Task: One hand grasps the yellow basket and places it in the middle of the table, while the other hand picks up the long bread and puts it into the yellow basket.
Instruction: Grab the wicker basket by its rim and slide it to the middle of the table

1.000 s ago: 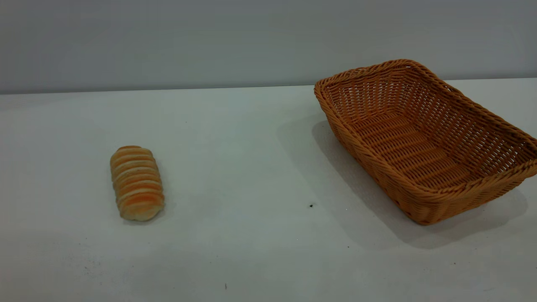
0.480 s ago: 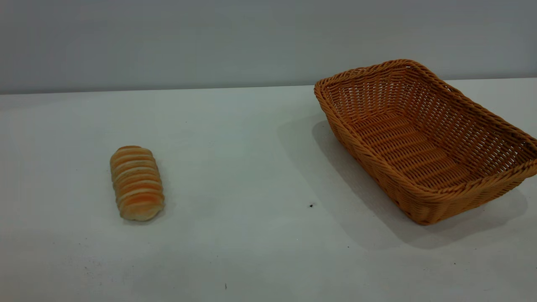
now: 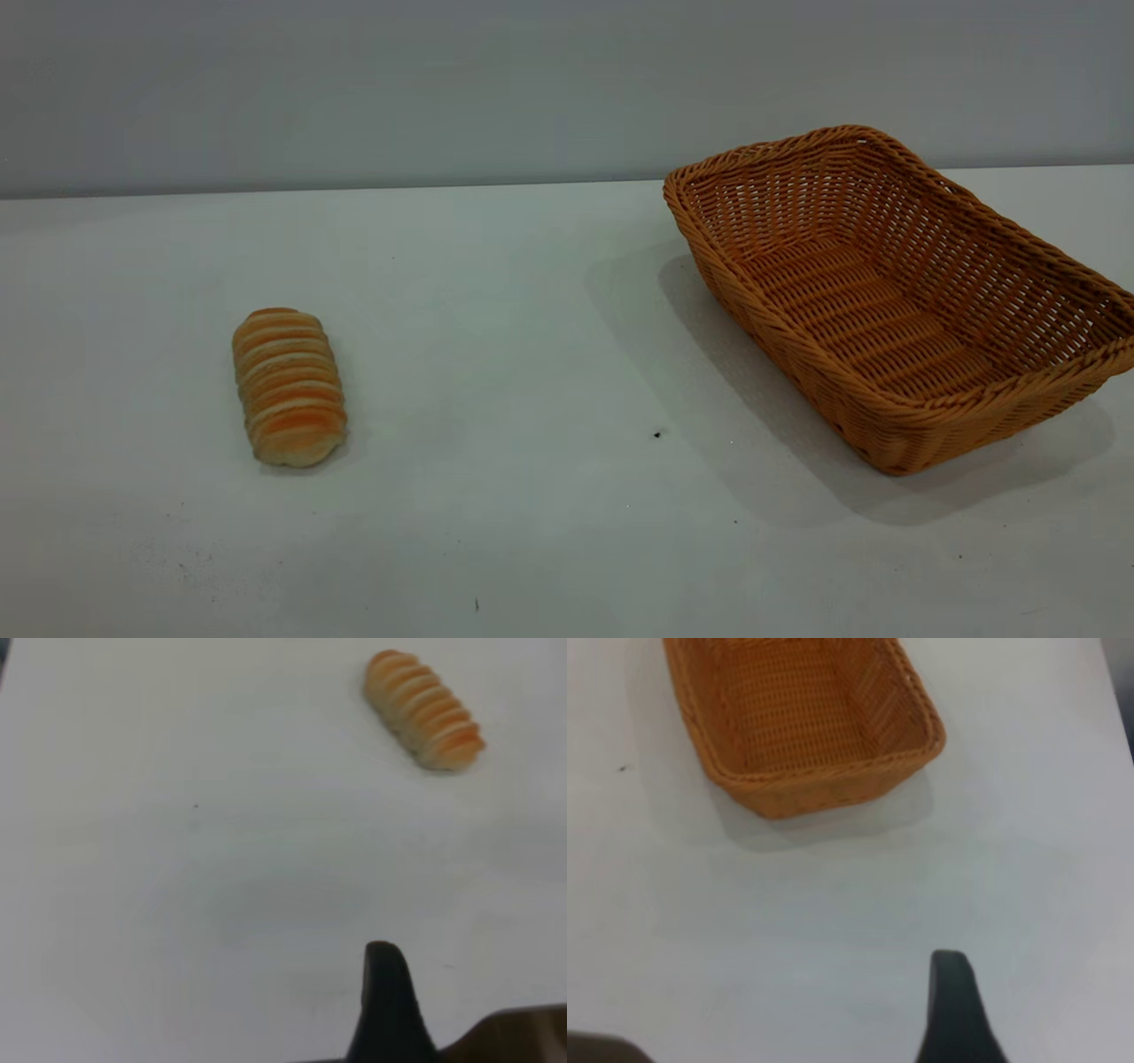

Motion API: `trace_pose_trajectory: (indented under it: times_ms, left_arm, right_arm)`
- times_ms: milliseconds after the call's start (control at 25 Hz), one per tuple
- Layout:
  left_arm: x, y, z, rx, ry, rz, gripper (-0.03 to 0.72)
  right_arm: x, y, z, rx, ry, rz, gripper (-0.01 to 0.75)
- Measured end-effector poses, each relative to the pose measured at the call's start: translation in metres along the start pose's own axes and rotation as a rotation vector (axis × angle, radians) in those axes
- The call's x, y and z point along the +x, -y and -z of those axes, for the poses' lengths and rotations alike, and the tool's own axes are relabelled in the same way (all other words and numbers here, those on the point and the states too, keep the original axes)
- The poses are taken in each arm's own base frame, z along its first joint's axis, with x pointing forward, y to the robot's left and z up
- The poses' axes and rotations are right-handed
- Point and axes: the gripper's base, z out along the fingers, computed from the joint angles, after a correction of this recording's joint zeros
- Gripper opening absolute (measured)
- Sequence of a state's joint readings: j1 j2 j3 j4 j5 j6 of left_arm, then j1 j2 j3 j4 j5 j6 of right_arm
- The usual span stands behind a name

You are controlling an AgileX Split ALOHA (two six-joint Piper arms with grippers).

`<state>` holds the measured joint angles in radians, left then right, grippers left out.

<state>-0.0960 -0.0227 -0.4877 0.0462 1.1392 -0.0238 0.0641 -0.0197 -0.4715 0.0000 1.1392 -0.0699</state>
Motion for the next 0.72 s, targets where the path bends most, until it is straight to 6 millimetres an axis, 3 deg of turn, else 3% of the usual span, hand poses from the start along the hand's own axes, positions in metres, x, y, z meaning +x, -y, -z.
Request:
trace_pose_trajectory:
  times_ms: [400,560,720]
  left_arm:
    - [-0.007,0.0,-0.007,0.025,-0.069,-0.02,0.551]
    - [-0.023,-0.002,-0.02,-0.017,-0.167,0.019,0.551]
    - [-0.05,0.001,-0.039,-0.013,-0.131,0.039,0.551]
  right_arm:
    - [0.0,0.003,0.0,-0.104,0.004,0.004,0.523]
    - [-0.008,0.006,-0.013,-0.066,-0.096,-0.054,0.521]
    - [-0.03,0.002,-0.033,-0.063,-0.179,-0.064,0.521]
